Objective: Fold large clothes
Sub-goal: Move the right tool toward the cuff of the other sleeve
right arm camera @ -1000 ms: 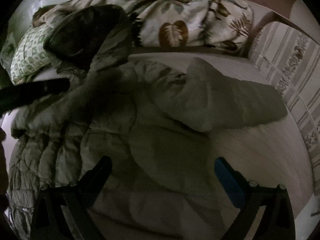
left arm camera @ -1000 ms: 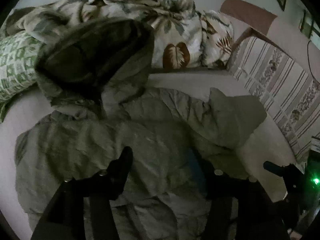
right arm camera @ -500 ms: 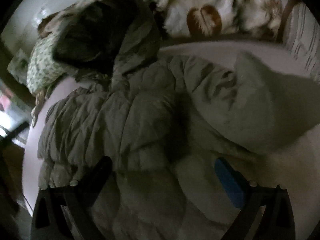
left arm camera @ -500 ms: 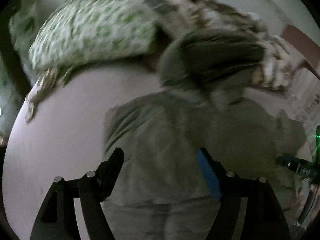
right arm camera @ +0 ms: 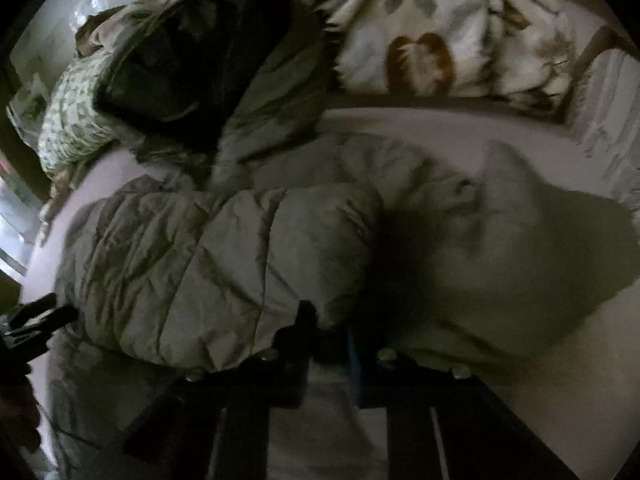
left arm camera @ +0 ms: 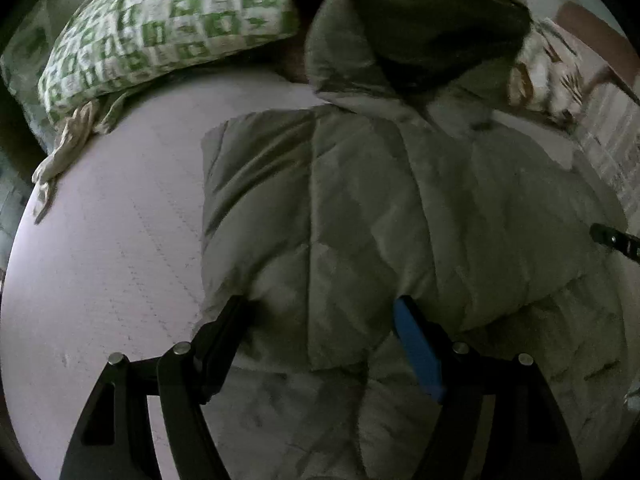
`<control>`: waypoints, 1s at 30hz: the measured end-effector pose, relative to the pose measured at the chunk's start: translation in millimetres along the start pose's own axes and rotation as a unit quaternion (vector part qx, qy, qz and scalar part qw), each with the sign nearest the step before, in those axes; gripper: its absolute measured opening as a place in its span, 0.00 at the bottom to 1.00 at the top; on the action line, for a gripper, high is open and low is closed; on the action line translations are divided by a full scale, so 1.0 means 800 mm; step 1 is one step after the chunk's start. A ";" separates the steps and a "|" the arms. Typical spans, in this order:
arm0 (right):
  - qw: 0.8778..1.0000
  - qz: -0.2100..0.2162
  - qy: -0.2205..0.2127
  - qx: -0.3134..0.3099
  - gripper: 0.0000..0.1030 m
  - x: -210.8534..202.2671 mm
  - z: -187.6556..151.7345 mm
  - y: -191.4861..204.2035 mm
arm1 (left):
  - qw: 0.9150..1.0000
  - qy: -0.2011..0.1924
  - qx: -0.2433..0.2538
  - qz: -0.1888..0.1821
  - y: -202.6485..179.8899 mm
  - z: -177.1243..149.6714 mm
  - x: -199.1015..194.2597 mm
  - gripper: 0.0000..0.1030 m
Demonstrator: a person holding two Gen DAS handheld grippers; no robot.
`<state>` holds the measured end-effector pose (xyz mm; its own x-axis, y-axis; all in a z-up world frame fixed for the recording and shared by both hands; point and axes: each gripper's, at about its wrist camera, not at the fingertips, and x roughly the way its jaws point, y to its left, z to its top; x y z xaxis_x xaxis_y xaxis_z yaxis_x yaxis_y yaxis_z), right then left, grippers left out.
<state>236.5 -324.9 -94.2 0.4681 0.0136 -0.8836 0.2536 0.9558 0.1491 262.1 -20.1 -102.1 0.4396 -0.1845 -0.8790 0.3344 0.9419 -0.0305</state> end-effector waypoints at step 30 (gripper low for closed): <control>0.957 -0.019 -0.008 0.291 1.00 -0.029 -0.064 -0.378 | 0.995 -0.046 0.055 0.065 -0.060 0.004 -0.010 0.77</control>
<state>105.3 -599.1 -141.4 0.4604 -0.0266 -0.8873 0.6964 0.6307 0.3424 245.4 -65.1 -92.1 0.5572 -0.0925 -0.8252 0.3561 0.9244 0.1368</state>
